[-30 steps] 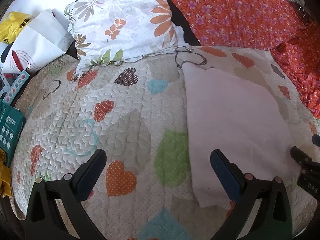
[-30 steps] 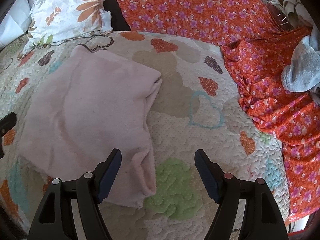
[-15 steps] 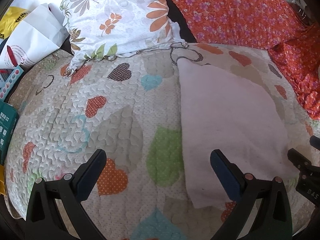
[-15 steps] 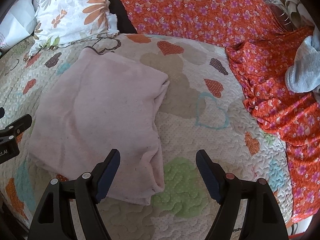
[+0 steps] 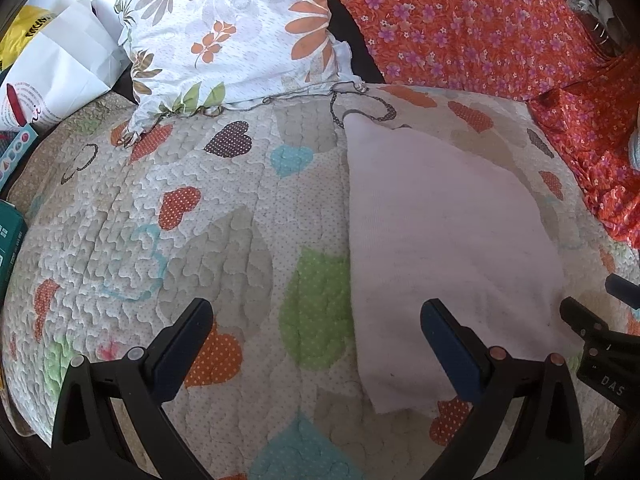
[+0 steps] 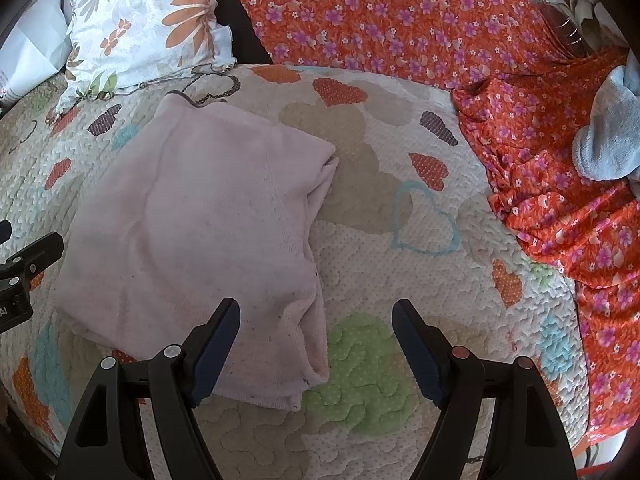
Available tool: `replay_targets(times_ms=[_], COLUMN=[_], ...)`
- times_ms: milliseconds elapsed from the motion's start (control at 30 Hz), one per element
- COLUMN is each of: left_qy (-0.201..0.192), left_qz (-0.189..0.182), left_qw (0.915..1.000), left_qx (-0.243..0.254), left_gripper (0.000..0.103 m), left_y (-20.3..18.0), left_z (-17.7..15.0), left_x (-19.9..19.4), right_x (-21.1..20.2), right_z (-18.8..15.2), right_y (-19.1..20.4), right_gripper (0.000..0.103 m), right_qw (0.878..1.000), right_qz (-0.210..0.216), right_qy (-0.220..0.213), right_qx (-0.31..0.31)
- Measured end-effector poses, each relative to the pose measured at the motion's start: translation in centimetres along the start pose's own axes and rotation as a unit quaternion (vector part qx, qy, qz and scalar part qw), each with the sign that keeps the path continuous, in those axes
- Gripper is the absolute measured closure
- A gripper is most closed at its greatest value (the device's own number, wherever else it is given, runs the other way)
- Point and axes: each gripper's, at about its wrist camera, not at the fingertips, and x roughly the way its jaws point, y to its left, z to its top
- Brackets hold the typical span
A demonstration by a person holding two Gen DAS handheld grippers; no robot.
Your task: Fold small clothes
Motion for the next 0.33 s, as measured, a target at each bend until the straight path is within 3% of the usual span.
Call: replay_targets(times_ms=[333], left_qy=[-0.010], left_qz=[0.000], left_qw=[0.9999], left_qx=[0.011], left_gripper=[0.000], left_y=[-0.21], left_z=[-0.13], left_x=[-0.49], right_x=[0.04], right_z=[-0.02], right_y=[-0.05], right_gripper=[0.020], right_qw=[1.000], right_qz=[0.000], right_qy=[-0.001], right_qx=[0.000])
